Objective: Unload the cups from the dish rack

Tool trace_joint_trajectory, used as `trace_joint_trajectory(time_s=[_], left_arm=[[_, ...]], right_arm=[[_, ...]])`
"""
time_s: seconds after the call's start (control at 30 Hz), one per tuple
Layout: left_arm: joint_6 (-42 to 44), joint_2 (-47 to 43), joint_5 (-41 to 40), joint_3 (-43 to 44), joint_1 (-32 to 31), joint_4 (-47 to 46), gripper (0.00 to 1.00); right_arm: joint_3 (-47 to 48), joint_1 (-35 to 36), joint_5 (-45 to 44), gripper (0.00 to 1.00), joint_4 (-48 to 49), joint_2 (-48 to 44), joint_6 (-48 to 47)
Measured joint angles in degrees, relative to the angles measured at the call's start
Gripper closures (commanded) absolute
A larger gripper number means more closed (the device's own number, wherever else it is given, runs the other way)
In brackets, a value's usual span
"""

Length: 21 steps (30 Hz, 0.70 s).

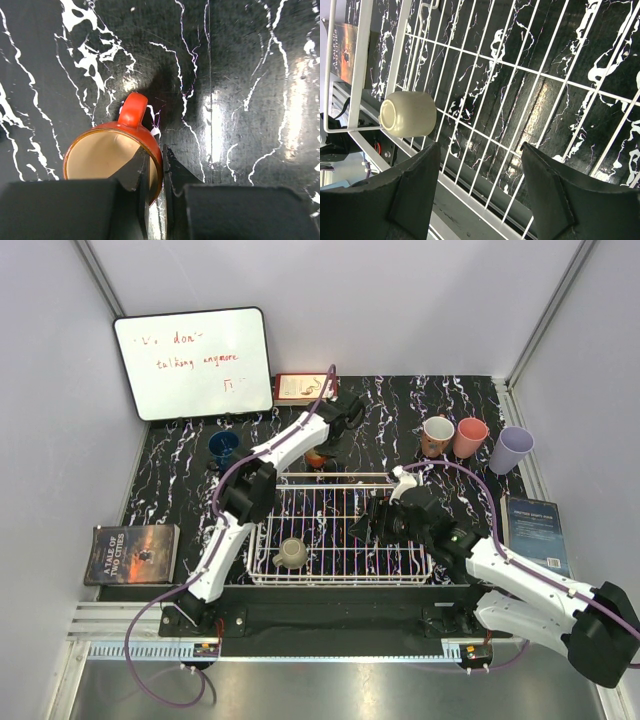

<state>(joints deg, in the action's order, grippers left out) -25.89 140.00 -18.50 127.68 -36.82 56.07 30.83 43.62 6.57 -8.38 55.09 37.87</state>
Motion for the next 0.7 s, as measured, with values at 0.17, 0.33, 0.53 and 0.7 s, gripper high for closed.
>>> trace_joint_trajectory(time_s=[0.17, 0.33, 0.53, 0.7], left_arm=[[-0.02, 0.61, 0.02, 0.0, 0.0, -0.02, 0.85], [-0.04, 0.61, -0.02, -0.09, 0.0, -0.13, 0.55], [-0.42, -0.15, -0.09, -1.7, 0.0, -0.44, 0.35], [-1.01, -5.49, -0.24, -5.18, 0.0, -0.85, 0.24]], right_arm=[[-0.13, 0.0, 0.0, 0.27, 0.04, -0.04, 0.0], [-0.46, 0.0, 0.0, 0.27, 0.2, -0.07, 0.04], [-0.52, 0.0, 0.04, 0.27, 0.37, -0.07, 0.07], [-0.55, 0.0, 0.26, 0.28, 0.39, -0.37, -0.04]])
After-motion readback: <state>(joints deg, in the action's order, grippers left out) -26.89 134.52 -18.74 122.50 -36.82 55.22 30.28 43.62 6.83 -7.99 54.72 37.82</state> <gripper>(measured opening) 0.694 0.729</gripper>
